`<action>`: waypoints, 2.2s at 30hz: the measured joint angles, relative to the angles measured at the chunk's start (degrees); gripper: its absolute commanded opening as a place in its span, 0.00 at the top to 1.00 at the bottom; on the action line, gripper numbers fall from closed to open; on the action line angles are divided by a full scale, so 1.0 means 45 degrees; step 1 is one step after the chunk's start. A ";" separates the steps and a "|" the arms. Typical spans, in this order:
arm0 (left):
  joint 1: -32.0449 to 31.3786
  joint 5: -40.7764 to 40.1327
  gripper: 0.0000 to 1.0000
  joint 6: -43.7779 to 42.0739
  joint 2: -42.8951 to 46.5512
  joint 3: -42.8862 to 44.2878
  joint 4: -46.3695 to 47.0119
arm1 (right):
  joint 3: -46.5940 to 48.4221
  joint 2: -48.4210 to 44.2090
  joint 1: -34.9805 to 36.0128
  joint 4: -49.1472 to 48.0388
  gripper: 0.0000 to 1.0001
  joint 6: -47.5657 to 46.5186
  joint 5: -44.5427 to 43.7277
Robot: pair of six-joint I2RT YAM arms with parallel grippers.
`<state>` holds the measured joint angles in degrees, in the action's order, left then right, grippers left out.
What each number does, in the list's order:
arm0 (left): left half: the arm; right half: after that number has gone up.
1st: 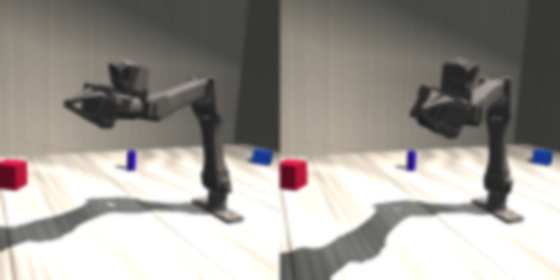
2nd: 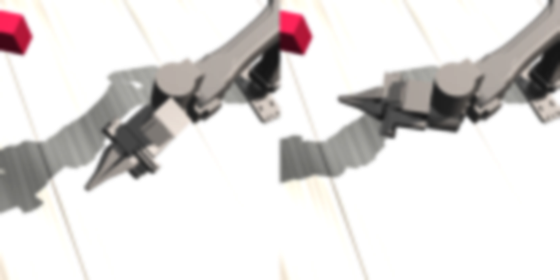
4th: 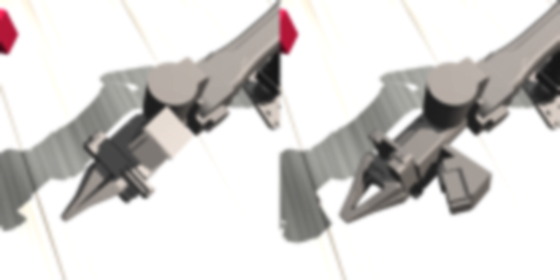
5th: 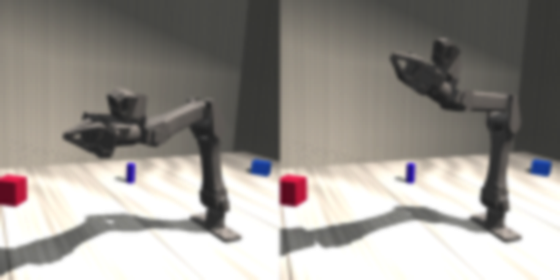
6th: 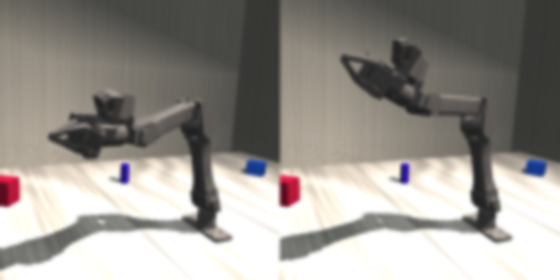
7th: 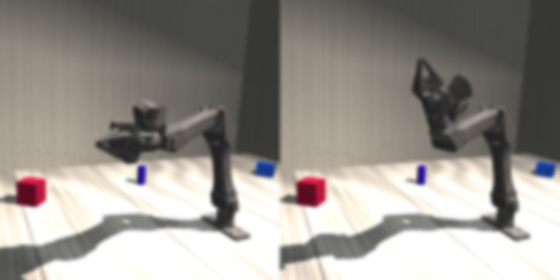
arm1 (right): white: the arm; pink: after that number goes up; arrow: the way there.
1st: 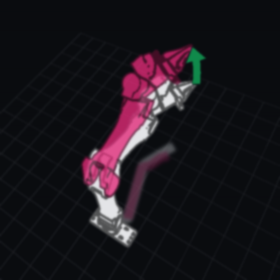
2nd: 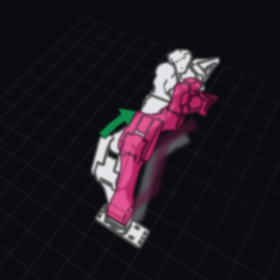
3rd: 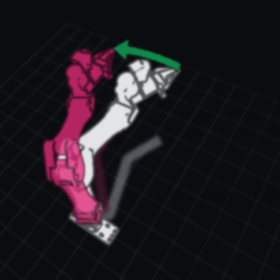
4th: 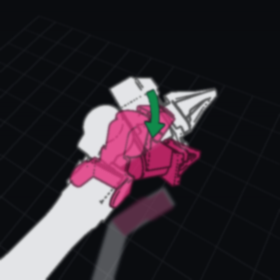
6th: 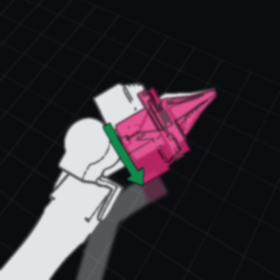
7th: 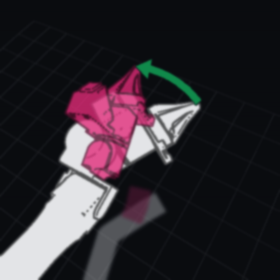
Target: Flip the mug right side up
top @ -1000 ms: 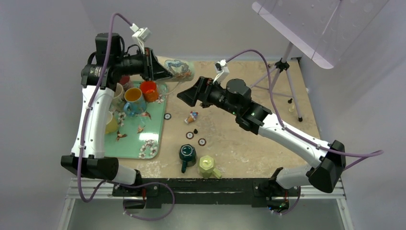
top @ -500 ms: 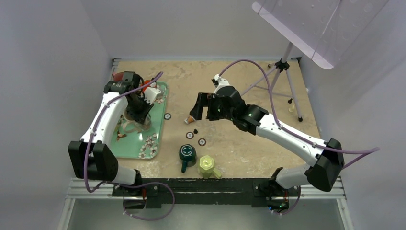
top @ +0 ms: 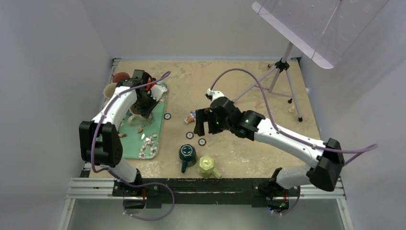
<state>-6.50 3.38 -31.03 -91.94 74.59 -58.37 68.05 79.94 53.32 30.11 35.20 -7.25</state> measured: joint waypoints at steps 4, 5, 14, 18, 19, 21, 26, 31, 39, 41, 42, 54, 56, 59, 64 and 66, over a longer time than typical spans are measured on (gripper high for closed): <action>0.0015 -0.0024 0.51 -0.0024 -0.0015 0.0039 0.0102 | -0.1554 -0.2093 0.0529 -0.0253 0.04 -0.0500 0.0733; 0.0015 -0.0029 0.49 -0.0015 -0.0015 0.0087 0.0078 | -0.1909 -0.2637 0.0685 -0.0257 0.02 -0.0583 0.0889; 0.0024 0.1103 0.36 0.0136 0.1049 0.1923 -0.1452 | -0.2817 -0.4697 0.3895 0.0573 0.06 0.0024 0.1049; 0.0024 0.1671 0.36 0.0340 0.2142 0.2361 -0.2089 | -0.3468 -0.4114 0.5561 0.1098 0.12 0.0743 0.0918; 0.0024 0.1831 0.36 0.0384 0.2370 0.2419 -0.2210 | -0.3793 -0.3973 0.5824 0.1180 0.13 0.0860 0.0913; 0.0024 0.2084 0.36 0.0432 0.2710 0.2448 -0.2409 | -0.4367 -0.3803 0.6086 0.1520 0.17 0.1039 0.0787; 0.0024 0.2448 0.36 0.0573 0.2939 0.2448 -0.2759 | -0.4949 -0.3653 0.6101 0.1914 0.22 0.1511 -0.0316; 0.0024 0.2545 0.36 0.0656 0.2968 0.2448 -0.2885 | -0.5576 -0.2273 0.6091 0.0695 0.38 0.1443 -0.1141; 0.0024 0.2832 0.36 0.0675 0.3152 0.2453 -0.3011 | -0.5727 -0.0418 0.6130 -0.0889 0.82 0.0539 -0.2093; 0.0024 0.2890 0.36 0.0680 0.3152 0.2482 -0.3084 | -0.5425 0.0126 0.6130 -0.1044 1.00 0.0335 -0.2254; 0.0024 0.2914 0.36 0.0690 0.3152 0.2506 -0.3128 | -0.5285 0.0321 0.6135 -0.1093 1.00 0.0330 -0.2351; 0.0024 0.6217 0.31 0.1423 0.3458 0.4998 -0.4687 | -0.3283 -0.2390 0.6023 0.1739 1.00 0.0277 -0.2968; 0.0024 0.7057 0.25 0.1875 0.3521 0.5688 -0.4862 | -0.2297 -0.3337 0.5795 0.1583 1.00 0.0199 -0.3283; 0.0024 0.8573 0.15 0.2764 0.3619 0.6912 -0.4949 | -0.0913 -0.4595 0.5197 0.0107 1.00 -0.0189 -0.3706; 0.0024 1.1978 0.10 0.4998 0.4323 0.7854 -0.3808 | -0.0282 -0.5707 0.3866 -0.4240 1.00 -0.1224 -0.3589; 0.0019 1.3255 0.10 0.6572 0.4726 0.7762 -0.2545 | 0.0073 -0.5484 0.3589 -0.5513 1.00 -0.1749 -0.3453</action>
<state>-6.42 63.02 -1.45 -70.67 109.51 -69.82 68.38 55.27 69.47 5.30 27.33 -22.79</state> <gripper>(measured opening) 0.892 0.197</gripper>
